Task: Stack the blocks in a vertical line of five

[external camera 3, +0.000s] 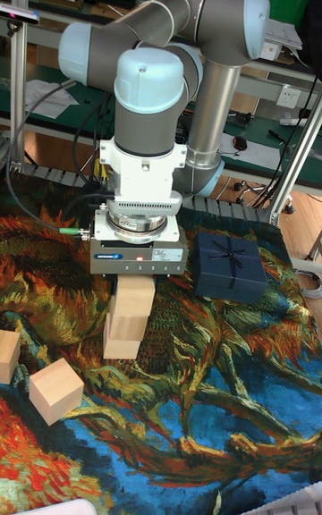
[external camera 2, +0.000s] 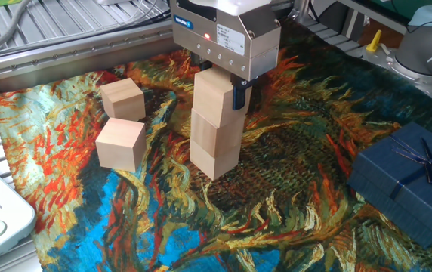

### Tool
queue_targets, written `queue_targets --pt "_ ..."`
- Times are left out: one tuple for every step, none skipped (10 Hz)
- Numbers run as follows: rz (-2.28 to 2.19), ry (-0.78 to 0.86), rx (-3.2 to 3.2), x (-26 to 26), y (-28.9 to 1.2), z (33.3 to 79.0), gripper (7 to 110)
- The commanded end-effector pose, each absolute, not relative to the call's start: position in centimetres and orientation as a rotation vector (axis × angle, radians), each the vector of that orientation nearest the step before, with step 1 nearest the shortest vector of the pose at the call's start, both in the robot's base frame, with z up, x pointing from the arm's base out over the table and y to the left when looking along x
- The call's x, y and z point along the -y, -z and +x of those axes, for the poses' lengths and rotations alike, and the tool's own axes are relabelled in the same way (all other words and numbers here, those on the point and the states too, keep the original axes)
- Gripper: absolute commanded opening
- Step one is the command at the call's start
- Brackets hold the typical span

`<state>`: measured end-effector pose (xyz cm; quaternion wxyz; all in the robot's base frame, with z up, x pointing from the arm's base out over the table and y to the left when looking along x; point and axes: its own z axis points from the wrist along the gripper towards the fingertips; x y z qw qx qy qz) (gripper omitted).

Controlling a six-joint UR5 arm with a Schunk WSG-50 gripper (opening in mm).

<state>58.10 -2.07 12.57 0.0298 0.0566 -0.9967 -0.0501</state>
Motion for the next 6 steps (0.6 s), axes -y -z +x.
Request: queue_targets --pt "0.213 0.164 3.017 2.5 -13.2 57.1 110" --pt "0.208 0.168 3.037 2.6 -13.3 57.8 110" --pt "0.211 0.169 3.062 2.5 -13.1 58.5 110" --pt "0.213 0.163 3.079 2.6 -12.9 59.1 110" --pt "0.209 0.179 3.100 2.3 -12.7 59.8 110" --pt "0.195 0.188 3.105 2.1 -12.6 60.1 110"
